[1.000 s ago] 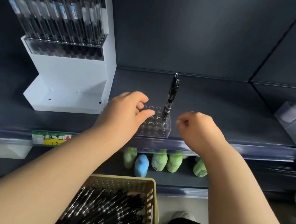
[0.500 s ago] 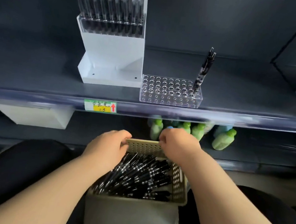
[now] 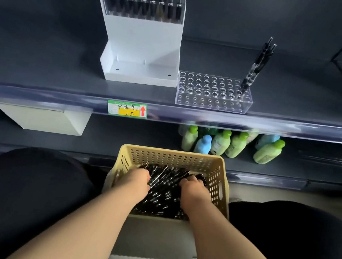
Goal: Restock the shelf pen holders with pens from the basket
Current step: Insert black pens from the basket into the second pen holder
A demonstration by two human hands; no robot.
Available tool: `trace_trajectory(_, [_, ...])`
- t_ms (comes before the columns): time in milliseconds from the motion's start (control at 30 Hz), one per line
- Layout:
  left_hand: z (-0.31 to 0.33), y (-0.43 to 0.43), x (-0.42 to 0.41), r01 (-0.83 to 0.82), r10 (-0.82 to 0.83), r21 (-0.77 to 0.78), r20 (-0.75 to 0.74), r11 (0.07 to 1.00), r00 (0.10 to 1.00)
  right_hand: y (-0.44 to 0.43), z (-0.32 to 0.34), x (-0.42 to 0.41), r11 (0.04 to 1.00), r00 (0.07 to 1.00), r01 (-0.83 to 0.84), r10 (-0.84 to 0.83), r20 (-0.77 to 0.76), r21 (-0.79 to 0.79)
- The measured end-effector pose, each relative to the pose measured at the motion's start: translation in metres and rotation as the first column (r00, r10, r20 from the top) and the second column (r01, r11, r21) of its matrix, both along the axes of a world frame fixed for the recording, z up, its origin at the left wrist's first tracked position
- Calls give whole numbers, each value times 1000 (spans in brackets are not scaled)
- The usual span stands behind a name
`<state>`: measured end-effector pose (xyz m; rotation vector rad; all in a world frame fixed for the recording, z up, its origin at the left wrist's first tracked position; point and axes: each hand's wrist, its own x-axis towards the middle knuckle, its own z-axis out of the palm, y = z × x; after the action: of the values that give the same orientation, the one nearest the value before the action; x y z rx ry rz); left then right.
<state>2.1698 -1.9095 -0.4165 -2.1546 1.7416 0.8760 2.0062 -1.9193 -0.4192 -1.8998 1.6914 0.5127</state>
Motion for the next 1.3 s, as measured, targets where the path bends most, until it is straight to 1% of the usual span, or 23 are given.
trace_trajectory(100, [-18, 5, -7, 5, -4, -15, 18, 1000, 1000, -7, -7, 1, 991, 988, -123, 117, -99, -59])
trace_trajectory(167, [-21, 1, -11, 39, -38, -7, 96, 999, 995, -11, -10, 0, 975, 967, -210, 197, -159, -75])
trace_trajectory(267, [-23, -6, -12, 73, -68, -18, 185, 997, 980, -17, -7, -6, 914, 893, -398, 366, -263, -79])
trace_trajectory(333, [-19, -7, -10, 107, -104, 0, 229, 994, 968, -16, -3, -12, 877, 854, -472, 429, -294, -88])
trace_trajectory(367, [-17, -6, -8, 128, -127, 15, 261, 992, 957, -15, 0, -14, 882, 862, -461, 418, -287, -97])
trace_trajectory(400, [-16, -5, -5, 140, -143, 30, 282, 990, 949, -13, 3, -17, 903, 888, -416, 378, -263, -105])
trace_trajectory(500, [-18, 1, 2, 106, -123, 83, 255, 991, 959, -6, 13, -20, 979, 985, -145, 130, -111, -144])
trace_trajectory(567, [-17, 6, 1, 45, -63, 82, 229, 996, 971, -1, 13, -20, 982, 1000, 9, -12, -15, -188])
trace_trajectory(600, [-17, 9, 1, 14, -29, 72, 219, 997, 975, 3, 11, -20, 976, 998, 60, -55, 30, -209])
trace_trajectory(733, [-12, 20, 0, -31, 17, 62, 209, 998, 978, 19, 12, -17, 953, 972, 165, -114, 205, -255])
trace_trajectory(833, [-6, 20, 0, -96, 86, 55, 156, 994, 984, 29, 19, -14, 938, 956, 186, -104, 273, -292])
trace_trajectory(900, [2, 18, -1, -166, 161, 48, 107, 985, 981, 32, 23, -13, 925, 929, 237, -127, 347, -296])
trace_trajectory(1000, [10, 12, 1, -230, 230, 10, 29, 973, 973, 35, 30, -13, 885, 828, 405, -248, 503, -231])
trace_trajectory(1100, [17, 6, 0, -254, 253, 6, -73, 967, 965, 35, 34, -11, 813, 695, 562, -366, 618, -150])
trace_trajectory(1200, [28, 2, -5, -302, 313, 82, -246, 950, 917, 32, 39, -11, 724, 498, 690, -476, 725, 2])
trace_trajectory(1267, [34, 2, -7, -339, 367, 142, -349, 930, 862, 28, 47, -8, 650, 344, 753, -519, 783, 100])
trace_trajectory(1300, [35, 3, -8, -354, 387, 158, -388, 922, 836, 25, 53, -7, 605, 250, 780, -538, 805, 162])
